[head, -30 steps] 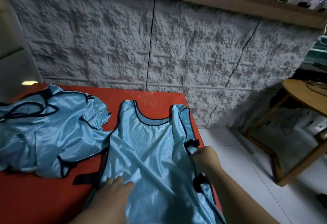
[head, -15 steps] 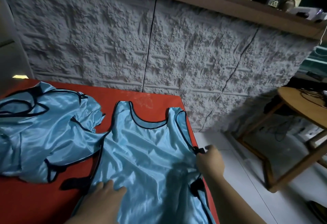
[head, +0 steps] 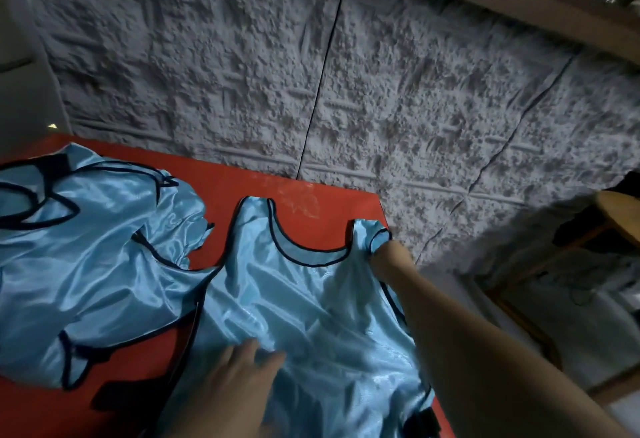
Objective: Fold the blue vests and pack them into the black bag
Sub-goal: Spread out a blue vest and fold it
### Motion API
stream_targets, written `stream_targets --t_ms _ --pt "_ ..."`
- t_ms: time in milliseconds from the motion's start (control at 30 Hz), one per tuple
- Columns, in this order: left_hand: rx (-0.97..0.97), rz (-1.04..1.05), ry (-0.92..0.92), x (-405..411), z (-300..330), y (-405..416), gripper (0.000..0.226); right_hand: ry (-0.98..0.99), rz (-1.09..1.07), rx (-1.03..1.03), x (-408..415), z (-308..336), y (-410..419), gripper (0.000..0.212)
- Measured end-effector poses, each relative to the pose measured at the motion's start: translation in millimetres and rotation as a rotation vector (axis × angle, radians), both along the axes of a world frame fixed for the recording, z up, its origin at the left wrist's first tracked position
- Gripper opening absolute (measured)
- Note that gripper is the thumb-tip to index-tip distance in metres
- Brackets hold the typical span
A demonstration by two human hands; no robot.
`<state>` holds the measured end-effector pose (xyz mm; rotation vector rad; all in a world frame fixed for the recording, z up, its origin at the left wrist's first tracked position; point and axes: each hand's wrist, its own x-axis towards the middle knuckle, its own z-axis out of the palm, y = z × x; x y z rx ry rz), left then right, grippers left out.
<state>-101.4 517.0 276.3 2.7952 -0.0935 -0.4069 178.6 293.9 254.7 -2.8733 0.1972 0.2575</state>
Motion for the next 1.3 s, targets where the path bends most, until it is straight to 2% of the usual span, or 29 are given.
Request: stream_targets --t_ms 33,67,133,200,300,433,533,633,767,900,967,1067,1133,1167,1233,1300 --pt "-0.026 0.023 -0.014 7 -2 4 0.074 0.018 -0.003 -0.036 4 -2 2 0.028" --pt "-0.090 0.040 -0.111 14 -3 9 0.077 0.009 -0.009 -0.049 9 -6 1 0.027" --pt "-0.230 0.125 -0.200 26 -13 19 0.073 0.008 0.001 -0.084 21 -18 0 0.028" --pt "-0.276 0.151 -0.271 40 -12 22 0.066 0.045 0.009 -0.123 30 -29 -4 0.031" --pt "-0.151 0.127 -0.288 65 -20 22 0.057 -0.002 0.008 -0.062 14 -6 5 0.030" --pt "-0.016 0.126 -0.331 107 -24 23 0.040 -0.160 -0.227 0.185 21 11 -5 0.024" --pt "0.007 0.231 -0.431 153 -15 36 0.028 -0.165 -0.246 0.173 23 17 -17 0.008" --pt "0.010 0.428 -0.345 210 -8 60 0.022 -0.113 -0.222 0.142 25 13 -28 0.021" --pt "0.013 0.595 -0.175 262 -7 91 0.022 -0.163 -0.173 0.189 43 1 -30 0.031" --pt "-0.227 0.678 -0.066 282 -34 103 0.037 -0.161 -0.075 0.159 58 -16 -20 0.036" --pt "-0.316 0.660 -0.065 286 -46 104 0.034 -0.195 -0.071 0.177 65 -22 -18 0.034" --pt "-0.457 0.653 -0.199 295 -38 101 0.031 -0.276 -0.130 0.318 78 -18 -20 0.021" --pt "-0.604 0.684 -0.325 304 -25 98 0.030 -0.288 -0.176 0.298 83 -11 -24 0.016" --pt "-0.709 0.690 -0.332 306 -19 95 0.027 -0.274 -0.198 0.279 84 -9 -26 0.017" --pt "-0.888 0.692 -0.265 301 -9 90 0.045 -0.277 -0.236 0.268 82 -8 -25 0.028" --pt "-0.884 0.699 -0.244 285 -8 89 0.050 -0.359 -0.202 0.242 62 -4 -16 0.038"
